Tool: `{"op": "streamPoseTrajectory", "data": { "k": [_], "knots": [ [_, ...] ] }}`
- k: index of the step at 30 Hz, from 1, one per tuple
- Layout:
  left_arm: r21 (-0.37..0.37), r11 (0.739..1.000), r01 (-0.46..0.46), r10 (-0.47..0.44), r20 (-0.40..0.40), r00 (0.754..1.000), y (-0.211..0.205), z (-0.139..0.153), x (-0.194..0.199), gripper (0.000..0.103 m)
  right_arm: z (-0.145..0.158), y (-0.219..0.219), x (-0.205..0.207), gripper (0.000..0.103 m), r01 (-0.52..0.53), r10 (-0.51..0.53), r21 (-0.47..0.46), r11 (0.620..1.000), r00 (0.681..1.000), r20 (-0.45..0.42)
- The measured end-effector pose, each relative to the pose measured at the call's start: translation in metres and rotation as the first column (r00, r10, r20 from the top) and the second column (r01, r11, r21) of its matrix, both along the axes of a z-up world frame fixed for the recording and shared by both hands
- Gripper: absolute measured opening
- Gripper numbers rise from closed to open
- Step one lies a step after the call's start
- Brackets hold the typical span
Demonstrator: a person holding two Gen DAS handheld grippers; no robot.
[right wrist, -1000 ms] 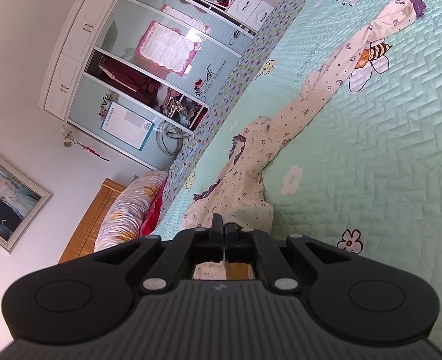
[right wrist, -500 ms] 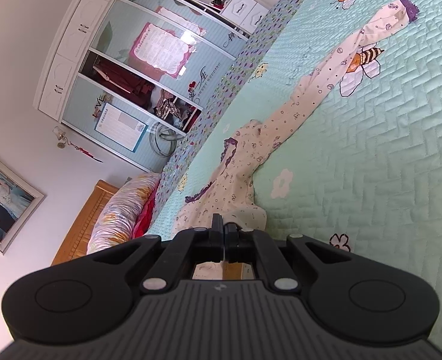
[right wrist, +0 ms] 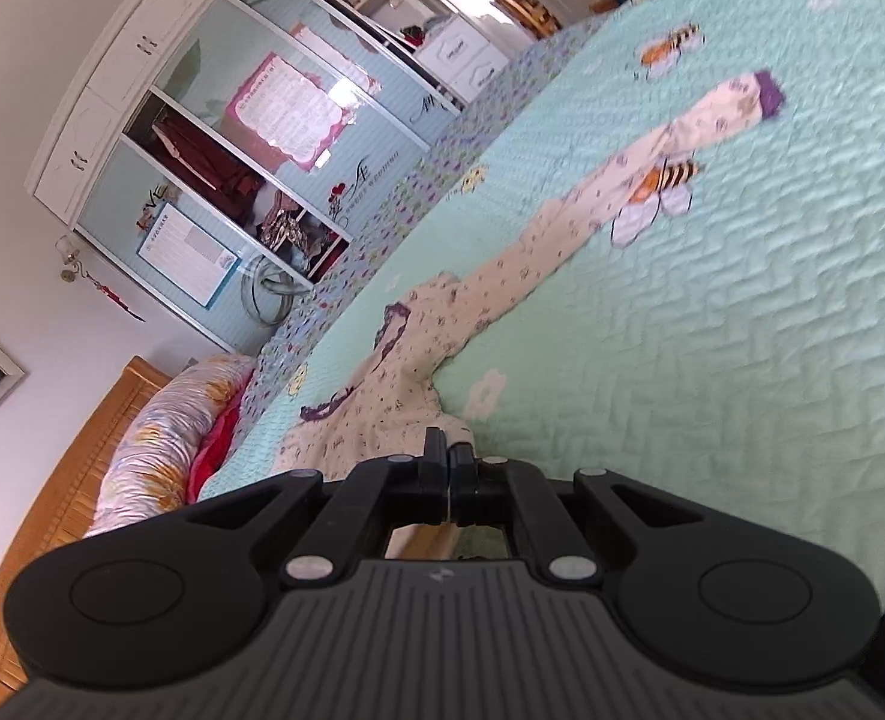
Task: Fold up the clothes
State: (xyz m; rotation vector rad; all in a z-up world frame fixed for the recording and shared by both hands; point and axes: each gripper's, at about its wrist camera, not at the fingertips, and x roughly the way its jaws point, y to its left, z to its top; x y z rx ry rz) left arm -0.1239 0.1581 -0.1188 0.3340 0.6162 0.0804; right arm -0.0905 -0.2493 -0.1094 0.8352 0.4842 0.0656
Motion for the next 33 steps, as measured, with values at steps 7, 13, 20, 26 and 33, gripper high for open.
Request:
{"op": "streamPoseTrajectory", "data": {
  "k": [7, 13, 20, 26, 33],
  "knots": [
    [-0.009, 1.000, -0.008, 0.008, -0.050, 0.999, 0.003, -0.006, -0.002, 0.001, -0.028, 0.010, -0.008, 0.004, -0.041, 0.032, -0.052, 0.998, 0.986, -0.165],
    [-0.022, 0.998, -0.065, 0.065, 0.015, 0.998, 0.015, 0.012, -0.008, 0.001, 0.002, 0.007, -0.032, 0.004, 0.003, -0.011, -0.119, 0.993, 0.998, -0.064],
    [-0.041, 0.997, -0.070, 0.068, -0.045, 0.997, 0.015, -0.003, -0.002, 0.001, -0.020, 0.020, -0.033, 0.013, -0.117, 0.112, -0.031, 0.993, 0.985, -0.132],
    [-0.053, 0.996, -0.070, 0.069, -0.023, 0.997, 0.014, 0.007, -0.004, 0.003, -0.016, 0.081, -0.026, 0.031, -0.370, 0.246, -0.519, 0.771, 0.924, -0.293],
    [-0.079, 0.996, -0.050, 0.053, 0.028, 0.998, 0.009, 0.030, 0.001, 0.003, -0.021, 0.159, -0.036, 0.049, -0.496, 0.448, -0.791, 0.359, 0.835, -0.321]
  ]
}}
